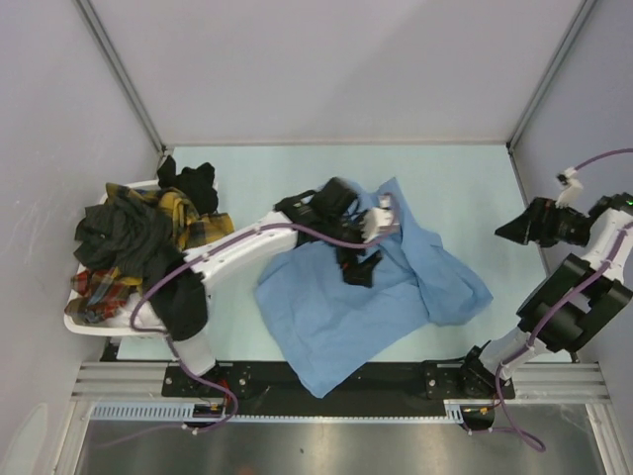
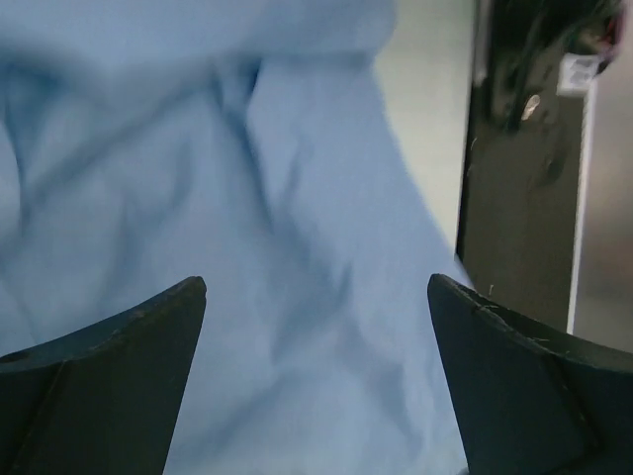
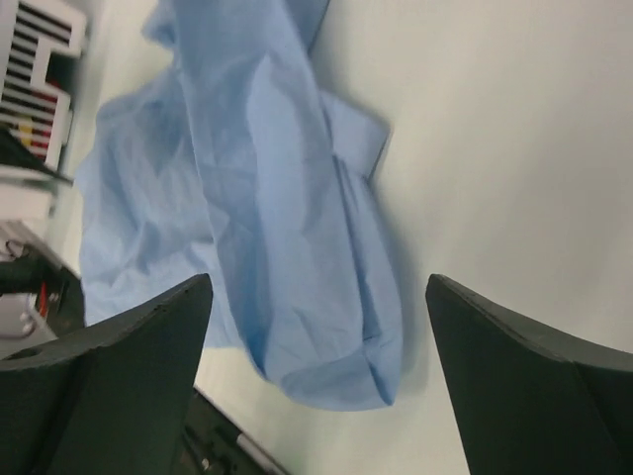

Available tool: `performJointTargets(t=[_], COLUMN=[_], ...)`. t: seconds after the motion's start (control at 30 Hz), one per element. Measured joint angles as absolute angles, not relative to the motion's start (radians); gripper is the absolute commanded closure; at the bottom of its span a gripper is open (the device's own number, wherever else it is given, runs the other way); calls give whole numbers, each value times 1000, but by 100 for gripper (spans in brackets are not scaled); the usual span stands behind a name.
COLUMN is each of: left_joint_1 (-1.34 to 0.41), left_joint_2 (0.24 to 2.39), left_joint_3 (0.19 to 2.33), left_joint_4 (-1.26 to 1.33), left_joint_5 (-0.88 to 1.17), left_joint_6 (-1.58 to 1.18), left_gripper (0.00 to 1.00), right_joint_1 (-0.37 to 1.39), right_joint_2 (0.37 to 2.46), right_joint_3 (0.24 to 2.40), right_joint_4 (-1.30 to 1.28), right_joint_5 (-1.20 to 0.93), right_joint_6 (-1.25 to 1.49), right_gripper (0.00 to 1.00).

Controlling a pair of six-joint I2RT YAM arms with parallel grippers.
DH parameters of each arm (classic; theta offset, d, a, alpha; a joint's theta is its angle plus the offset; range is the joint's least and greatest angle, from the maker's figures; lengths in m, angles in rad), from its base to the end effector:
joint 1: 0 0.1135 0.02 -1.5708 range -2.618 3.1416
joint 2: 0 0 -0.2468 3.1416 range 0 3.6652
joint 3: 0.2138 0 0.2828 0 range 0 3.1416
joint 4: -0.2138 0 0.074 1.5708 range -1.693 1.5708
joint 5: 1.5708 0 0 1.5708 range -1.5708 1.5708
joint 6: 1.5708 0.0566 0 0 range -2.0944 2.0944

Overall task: Fold and stack the long sleeve shirts
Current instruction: Flatten the shirt out

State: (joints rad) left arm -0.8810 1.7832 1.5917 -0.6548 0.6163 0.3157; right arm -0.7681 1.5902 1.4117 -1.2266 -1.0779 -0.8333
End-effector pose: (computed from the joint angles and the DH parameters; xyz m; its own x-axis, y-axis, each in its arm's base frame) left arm 0.2512 -0.3559 0.2711 -0.1819 0.6186 -0.7644 0.9781 0.0334 -0.2057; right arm 0.2677 -0.1893 0.2708 -0.6430 0.1342 -0.7540 -0.3742 0.8039 0.4622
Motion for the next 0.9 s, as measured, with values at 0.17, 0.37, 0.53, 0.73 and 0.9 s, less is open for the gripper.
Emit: performJointTargets(t=[0.17, 0.37, 0.53, 0.73, 0.9], left_joint_1=[-690, -646, -580, -553, -543], left_joint_2=[1522, 1363, 1504, 1655, 1765], left_joint_3=[1258, 1017, 989, 1035, 1114], left_joint_4=[-670, -633, -615, -607, -608], left_joint_5=[524, 390, 280, 189, 196], left_joint_6=[335, 343, 342, 342, 334], left_gripper=[1, 0, 1, 7, 55], right_joint_1=[-554, -165, -7, -1, -23], right_joint_2=[1590, 1493, 1581, 1795, 1900], right_joint_3=[1365, 1259, 1287, 1348, 1397], right_joint_4=[-1230, -946, -760, -657, -680], right_joint_5=[-982, -746, -550, -404, -460], right_joint_6=[-792, -565, -414, -318, -284], right_gripper=[14, 12, 7, 40, 100])
